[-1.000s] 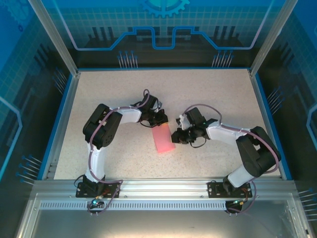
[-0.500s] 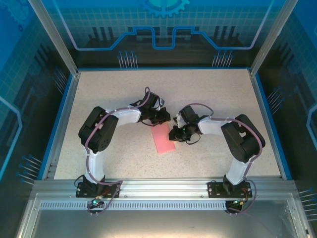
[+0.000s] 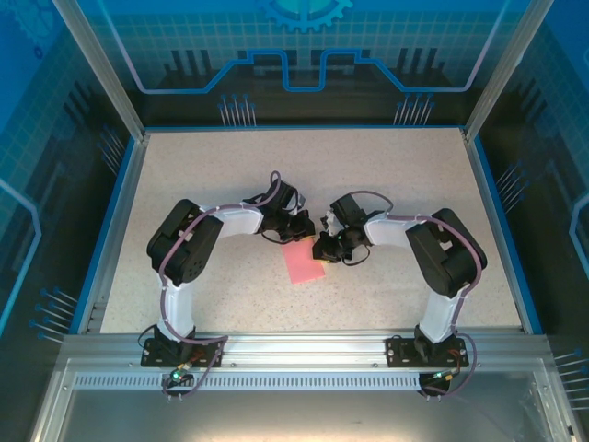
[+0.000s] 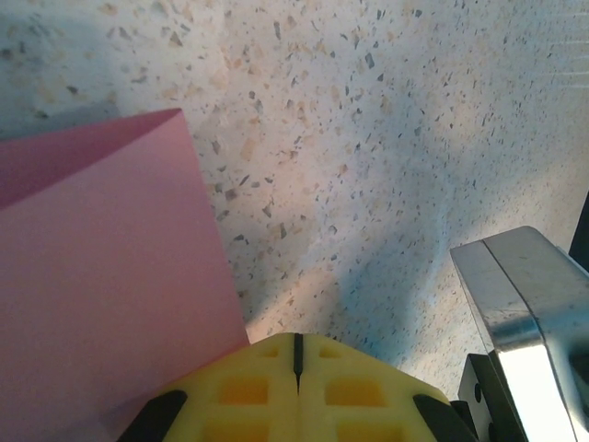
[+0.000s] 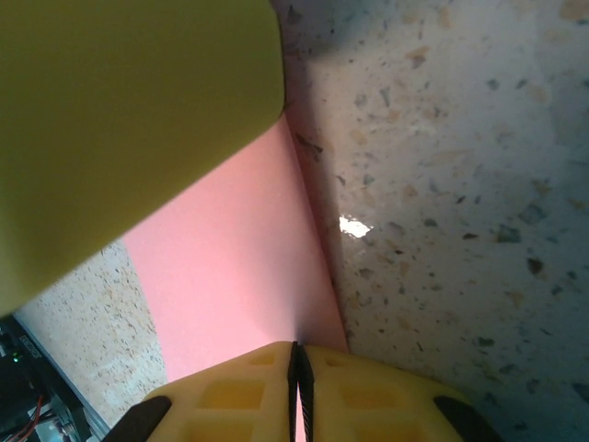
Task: Fold a paper plane with a square sheet of paper (pick it up from the middle)
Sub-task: First fold in half a square sheet of paper at the center of the table.
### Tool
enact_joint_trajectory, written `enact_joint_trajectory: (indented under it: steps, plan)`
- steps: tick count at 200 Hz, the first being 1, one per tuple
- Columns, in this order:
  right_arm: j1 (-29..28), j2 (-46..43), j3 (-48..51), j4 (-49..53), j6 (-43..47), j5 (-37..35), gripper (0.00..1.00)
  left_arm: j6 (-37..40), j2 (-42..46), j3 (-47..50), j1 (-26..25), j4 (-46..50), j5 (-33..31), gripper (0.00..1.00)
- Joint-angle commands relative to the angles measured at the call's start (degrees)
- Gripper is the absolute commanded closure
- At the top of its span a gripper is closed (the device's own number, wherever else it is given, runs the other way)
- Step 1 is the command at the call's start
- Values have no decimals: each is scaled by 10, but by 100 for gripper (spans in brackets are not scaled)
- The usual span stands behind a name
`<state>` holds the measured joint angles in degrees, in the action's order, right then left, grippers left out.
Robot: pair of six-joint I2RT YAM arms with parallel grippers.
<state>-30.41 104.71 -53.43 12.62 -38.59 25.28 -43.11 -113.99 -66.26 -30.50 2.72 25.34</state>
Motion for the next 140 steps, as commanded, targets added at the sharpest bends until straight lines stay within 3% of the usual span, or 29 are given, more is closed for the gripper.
enact_joint_trajectory:
  steps: [1,82,140]
  plan:
    - [-10,29,-1,43,-7,-54,87,27,-7,4,-4,24,-12,93]
    - [-20,18,11,78,14,-54,86,77,-34,-7,26,17,-63,93]
    - [-25,4,58,87,33,-29,86,100,-63,-52,54,35,-65,94]
